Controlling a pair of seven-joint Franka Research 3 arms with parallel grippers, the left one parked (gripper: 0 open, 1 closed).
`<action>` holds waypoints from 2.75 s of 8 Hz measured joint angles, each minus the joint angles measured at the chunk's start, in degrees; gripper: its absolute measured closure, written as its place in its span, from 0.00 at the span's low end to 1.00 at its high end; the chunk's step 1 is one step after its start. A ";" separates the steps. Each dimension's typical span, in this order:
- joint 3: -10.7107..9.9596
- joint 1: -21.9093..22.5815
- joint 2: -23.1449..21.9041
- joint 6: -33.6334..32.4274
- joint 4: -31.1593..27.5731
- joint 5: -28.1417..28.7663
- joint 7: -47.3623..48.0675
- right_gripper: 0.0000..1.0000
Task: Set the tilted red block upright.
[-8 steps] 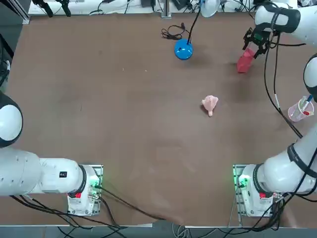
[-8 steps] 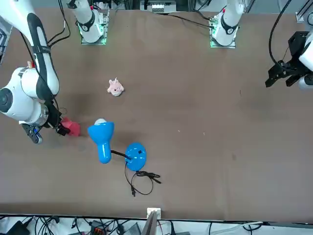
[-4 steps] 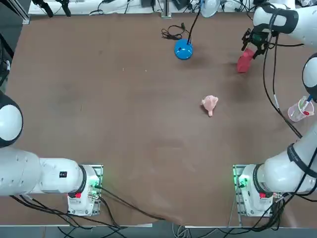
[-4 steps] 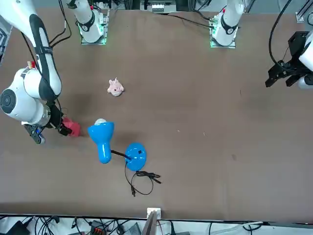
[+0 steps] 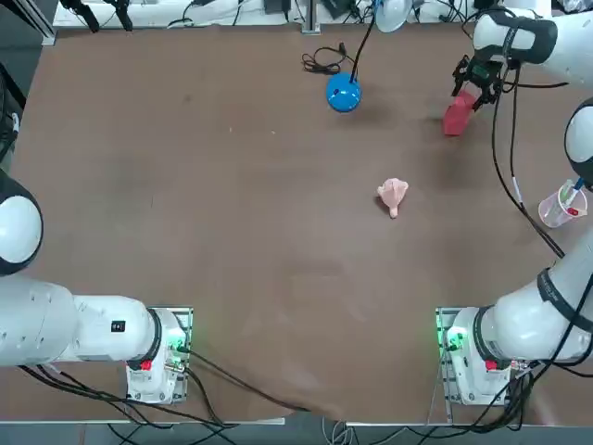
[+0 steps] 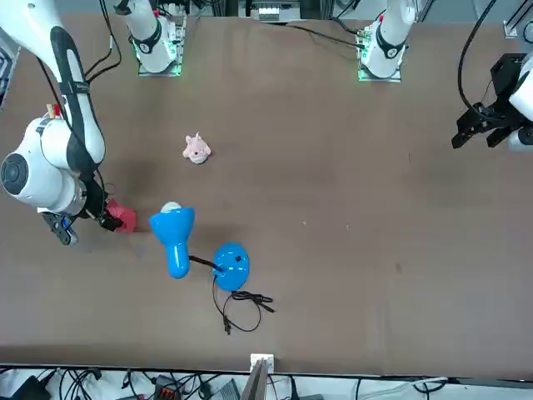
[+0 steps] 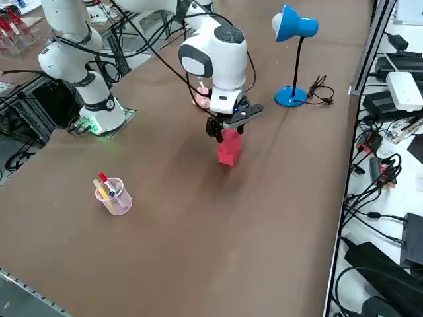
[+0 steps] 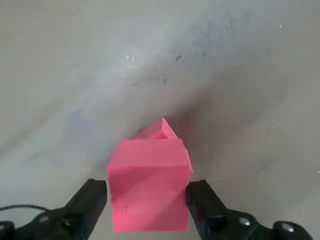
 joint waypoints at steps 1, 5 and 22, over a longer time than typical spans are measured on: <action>-0.06 0.00 -0.01 -0.08 0.02 -0.20 0.00 0.00; -0.11 -0.02 -0.09 -0.64 0.10 -1.18 0.00 0.00; 0.03 -0.03 0.00 -1.65 0.45 -2.49 0.16 0.27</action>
